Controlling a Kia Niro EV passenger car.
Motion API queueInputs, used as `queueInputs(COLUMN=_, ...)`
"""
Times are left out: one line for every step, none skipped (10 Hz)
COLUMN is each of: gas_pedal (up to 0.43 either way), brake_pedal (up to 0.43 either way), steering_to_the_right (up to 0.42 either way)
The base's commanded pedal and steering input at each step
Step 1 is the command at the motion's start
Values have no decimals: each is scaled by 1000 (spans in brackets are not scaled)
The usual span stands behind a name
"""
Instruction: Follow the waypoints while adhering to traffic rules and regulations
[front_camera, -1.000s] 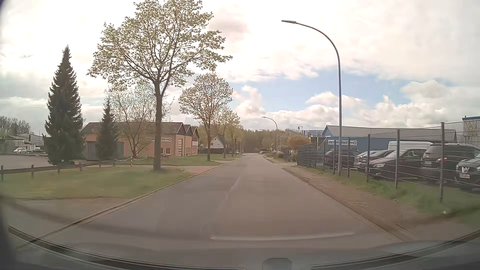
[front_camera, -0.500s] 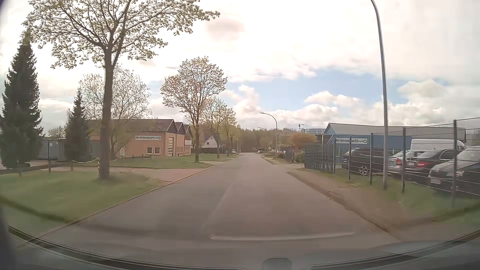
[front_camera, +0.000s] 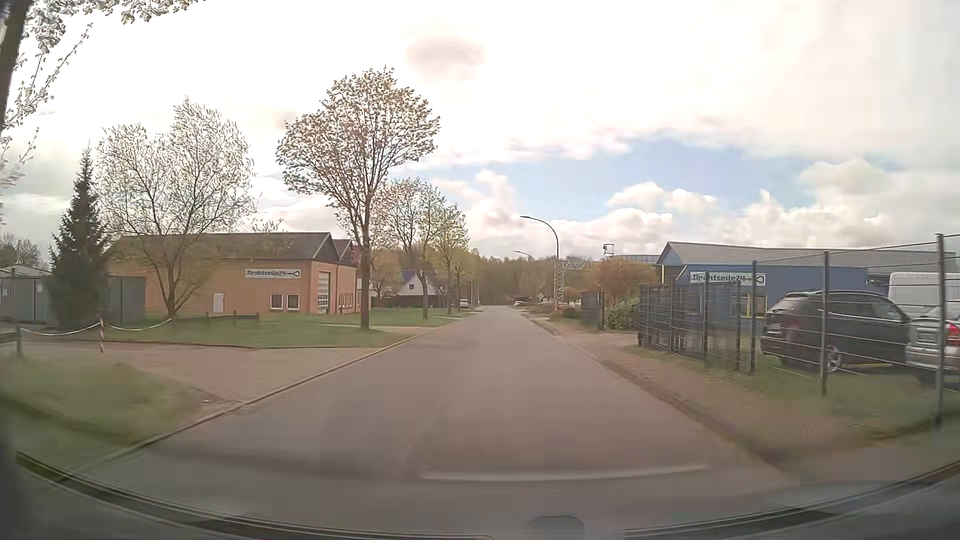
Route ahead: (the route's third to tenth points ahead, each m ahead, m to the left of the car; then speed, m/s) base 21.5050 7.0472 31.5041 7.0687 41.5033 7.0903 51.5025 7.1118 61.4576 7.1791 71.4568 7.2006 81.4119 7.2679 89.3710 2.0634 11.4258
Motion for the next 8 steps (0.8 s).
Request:
queueInputs(gas_pedal=130, brake_pedal=0, steering_to_the_right=3)
queueInputs(gas_pedal=130, brake_pedal=0, steering_to_the_right=2)
queueInputs(gas_pedal=130, brake_pedal=0, steering_to_the_right=2)
queueInputs(gas_pedal=130, brake_pedal=0, steering_to_the_right=2)
queueInputs(gas_pedal=130, brake_pedal=0, steering_to_the_right=2)
queueInputs(gas_pedal=130, brake_pedal=0, steering_to_the_right=1)
queueInputs(gas_pedal=130, brake_pedal=0, steering_to_the_right=1)
queueInputs(gas_pedal=130, brake_pedal=0, steering_to_the_right=1)
